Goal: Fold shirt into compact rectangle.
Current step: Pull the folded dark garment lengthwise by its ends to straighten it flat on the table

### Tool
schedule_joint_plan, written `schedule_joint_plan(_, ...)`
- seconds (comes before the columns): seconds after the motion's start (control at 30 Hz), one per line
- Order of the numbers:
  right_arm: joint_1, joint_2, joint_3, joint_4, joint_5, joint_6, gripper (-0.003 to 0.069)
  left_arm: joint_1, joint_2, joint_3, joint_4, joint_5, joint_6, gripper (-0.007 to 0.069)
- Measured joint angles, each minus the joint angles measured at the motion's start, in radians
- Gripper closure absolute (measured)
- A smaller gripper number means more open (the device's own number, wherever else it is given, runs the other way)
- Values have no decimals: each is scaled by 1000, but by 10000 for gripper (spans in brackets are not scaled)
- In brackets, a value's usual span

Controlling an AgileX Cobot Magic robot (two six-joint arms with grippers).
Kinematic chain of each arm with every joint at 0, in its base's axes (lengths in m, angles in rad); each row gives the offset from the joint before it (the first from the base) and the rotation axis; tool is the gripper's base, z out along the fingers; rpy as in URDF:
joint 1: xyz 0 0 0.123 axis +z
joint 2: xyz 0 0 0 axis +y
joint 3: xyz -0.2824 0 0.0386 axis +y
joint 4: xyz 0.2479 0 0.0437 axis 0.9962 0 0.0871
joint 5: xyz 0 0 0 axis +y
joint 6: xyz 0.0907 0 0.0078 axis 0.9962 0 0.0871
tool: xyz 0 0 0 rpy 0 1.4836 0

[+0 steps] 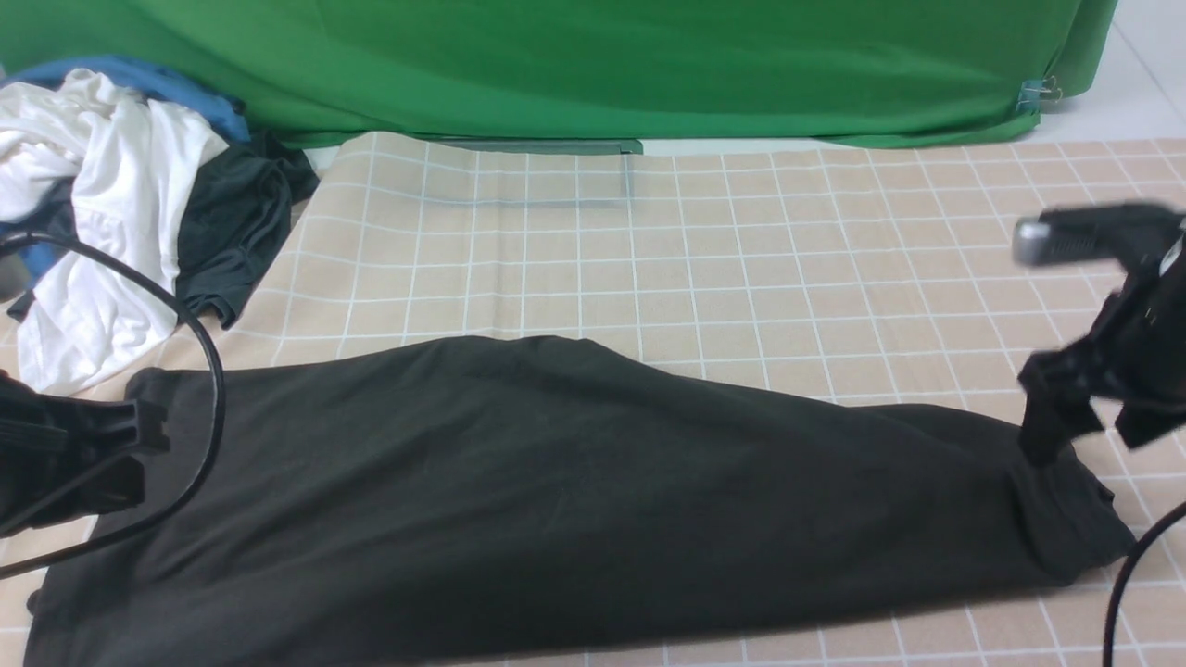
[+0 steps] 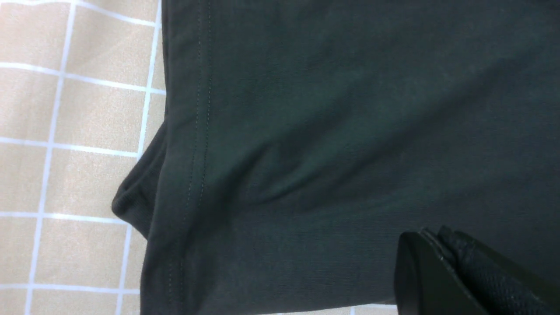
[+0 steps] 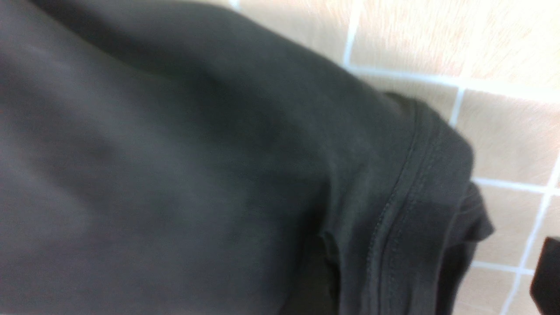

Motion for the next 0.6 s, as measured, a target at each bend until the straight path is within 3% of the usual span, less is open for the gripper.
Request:
schedule_joint_plan(0.33, 0, 143, 4, -23, -27, -4, 24, 0, 0, 0, 0, 2, 12, 606)
schedule_joint_plan(0.47, 0, 149, -2, -45, -24, -41, 185, 0, 0, 0, 0, 2, 13, 606)
schedule_joint_plan(0.5, -1, 150, -2, -51, -24, -61, 334, 0, 0, 0, 0, 2, 14, 606)
schedule_joint_plan(0.57, -3, 148, -2, -43, -15, -69, 498, 0, 0, 0, 0, 2, 15, 606)
schedule_joint_plan(0.6, -6, 146, -2, -43, -11, -72, 535, 0, 0, 0, 0, 2, 15, 606)
